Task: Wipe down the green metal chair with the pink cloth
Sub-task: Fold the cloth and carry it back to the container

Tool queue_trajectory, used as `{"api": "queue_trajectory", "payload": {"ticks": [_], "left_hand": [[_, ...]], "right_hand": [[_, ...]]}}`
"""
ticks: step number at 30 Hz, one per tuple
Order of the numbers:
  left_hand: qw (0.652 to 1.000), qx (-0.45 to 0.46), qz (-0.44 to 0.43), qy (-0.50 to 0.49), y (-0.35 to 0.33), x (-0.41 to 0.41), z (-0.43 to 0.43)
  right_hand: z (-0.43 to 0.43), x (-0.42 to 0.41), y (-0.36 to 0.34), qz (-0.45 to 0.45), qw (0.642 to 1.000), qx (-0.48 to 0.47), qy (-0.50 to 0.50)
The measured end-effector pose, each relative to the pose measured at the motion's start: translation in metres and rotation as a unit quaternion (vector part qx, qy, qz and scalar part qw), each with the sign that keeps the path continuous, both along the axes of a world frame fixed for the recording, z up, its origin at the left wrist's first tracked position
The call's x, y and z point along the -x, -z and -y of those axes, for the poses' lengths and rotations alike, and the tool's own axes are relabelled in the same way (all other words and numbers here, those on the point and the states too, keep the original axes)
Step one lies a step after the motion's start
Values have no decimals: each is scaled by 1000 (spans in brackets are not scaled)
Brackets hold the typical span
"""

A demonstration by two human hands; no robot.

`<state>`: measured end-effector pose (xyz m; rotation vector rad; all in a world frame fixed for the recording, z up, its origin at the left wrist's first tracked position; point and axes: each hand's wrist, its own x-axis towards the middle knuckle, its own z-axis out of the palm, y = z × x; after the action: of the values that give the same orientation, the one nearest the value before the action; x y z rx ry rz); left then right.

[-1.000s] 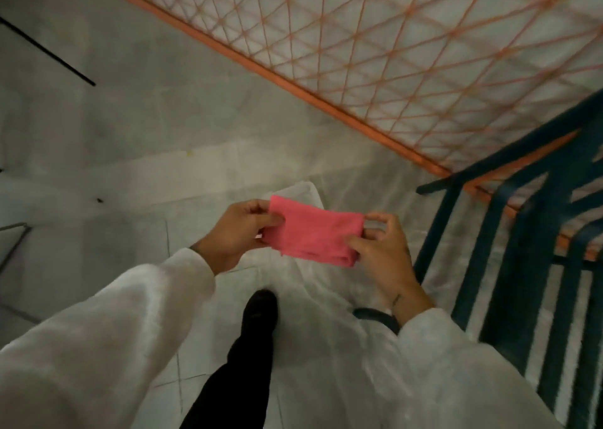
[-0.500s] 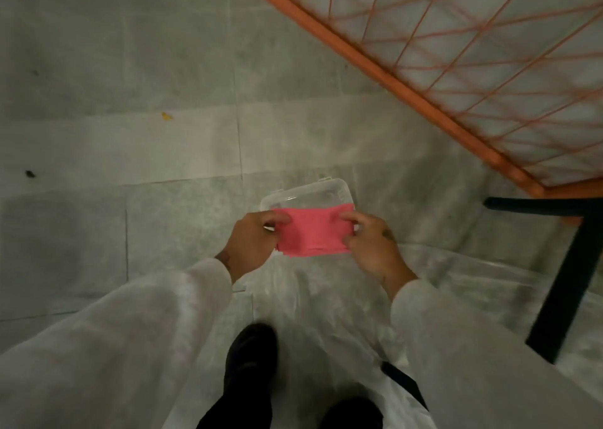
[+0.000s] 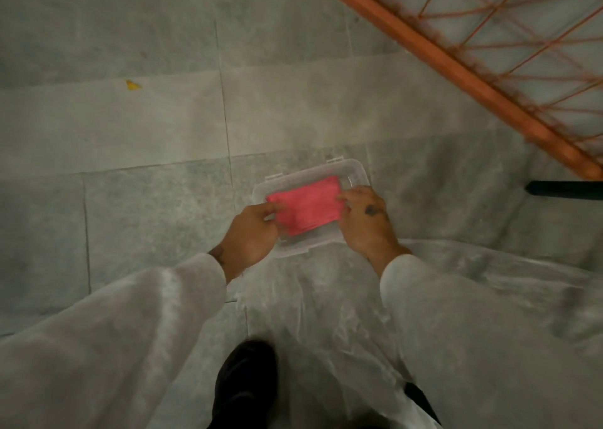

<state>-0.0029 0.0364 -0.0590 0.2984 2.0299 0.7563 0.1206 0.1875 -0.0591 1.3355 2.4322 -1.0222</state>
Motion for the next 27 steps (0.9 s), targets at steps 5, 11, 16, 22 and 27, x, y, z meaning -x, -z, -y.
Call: {"api": "queue_trajectory", "payload": {"ticks": [5, 11, 16, 22, 27], "left_hand": [[980, 69, -172, -73, -17, 4, 10], [981, 155, -74, -94, 2, 3, 8], [982, 132, -124, -59, -3, 2, 1], [976, 30, -212, -35, -44, 9, -1], [975, 6, -211, 74, -69, -15, 5]], "right_hand": [[-15, -10, -16, -47, 986, -125, 104], [-31, -27, 4, 99, 993, -23, 59], [-18, -36, 13, 41, 992, -83, 88], [19, -60, -23, -89, 967, -112, 211], [81, -120, -46, -9, 940, -24, 341]]}}
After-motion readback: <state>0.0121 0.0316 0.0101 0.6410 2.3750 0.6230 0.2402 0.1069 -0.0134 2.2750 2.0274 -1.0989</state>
